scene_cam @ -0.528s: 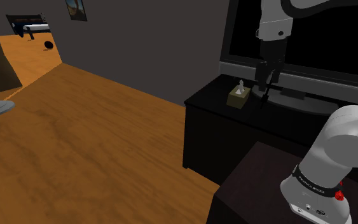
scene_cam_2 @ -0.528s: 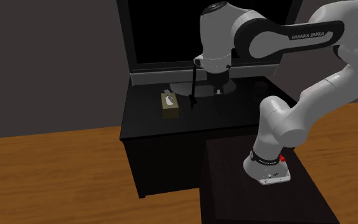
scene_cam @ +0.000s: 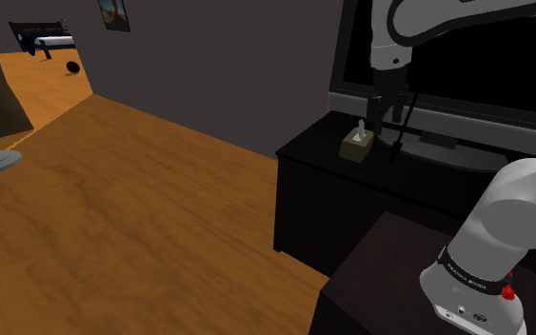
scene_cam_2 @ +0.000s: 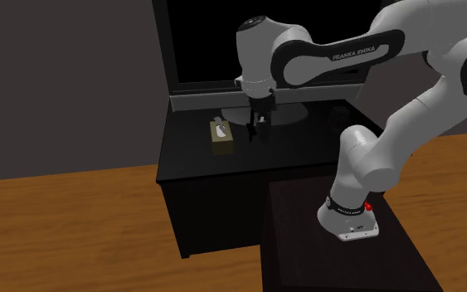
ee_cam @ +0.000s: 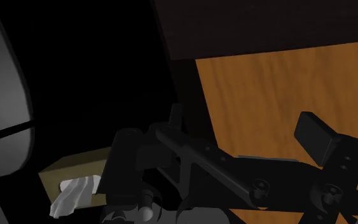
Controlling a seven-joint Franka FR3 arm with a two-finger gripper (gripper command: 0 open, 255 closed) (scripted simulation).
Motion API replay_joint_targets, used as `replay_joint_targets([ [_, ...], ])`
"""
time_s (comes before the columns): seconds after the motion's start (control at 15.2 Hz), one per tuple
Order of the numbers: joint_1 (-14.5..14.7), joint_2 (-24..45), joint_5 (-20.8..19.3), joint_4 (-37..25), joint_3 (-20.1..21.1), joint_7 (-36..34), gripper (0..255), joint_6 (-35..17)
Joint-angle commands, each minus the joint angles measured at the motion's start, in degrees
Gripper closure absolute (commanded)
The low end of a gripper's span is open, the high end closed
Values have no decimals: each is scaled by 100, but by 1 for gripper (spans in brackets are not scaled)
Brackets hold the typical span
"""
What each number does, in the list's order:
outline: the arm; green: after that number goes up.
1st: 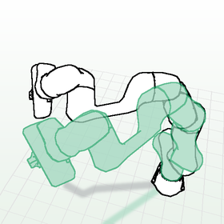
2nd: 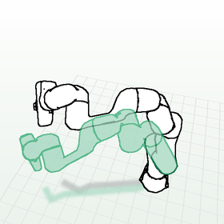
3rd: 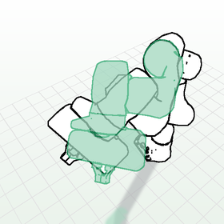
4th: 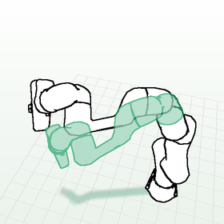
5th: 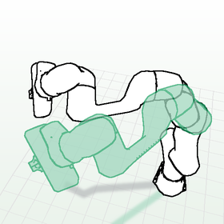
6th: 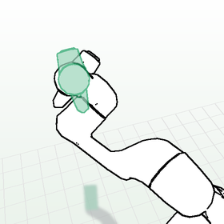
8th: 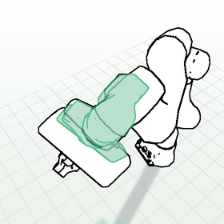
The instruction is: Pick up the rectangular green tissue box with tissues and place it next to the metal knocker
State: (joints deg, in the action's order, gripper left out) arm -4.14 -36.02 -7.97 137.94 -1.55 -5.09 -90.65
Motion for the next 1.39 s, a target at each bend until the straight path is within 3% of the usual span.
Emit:
replay_joint_targets([
  [0.0,-88,327,-149,-98,-87,37,0,-233],
  [0.66,-512,2205,-766,-1067,-574,247,0,-1203],
  [1.32,-888,4164,-1028,-2672,-978,488,0,-1689],
])
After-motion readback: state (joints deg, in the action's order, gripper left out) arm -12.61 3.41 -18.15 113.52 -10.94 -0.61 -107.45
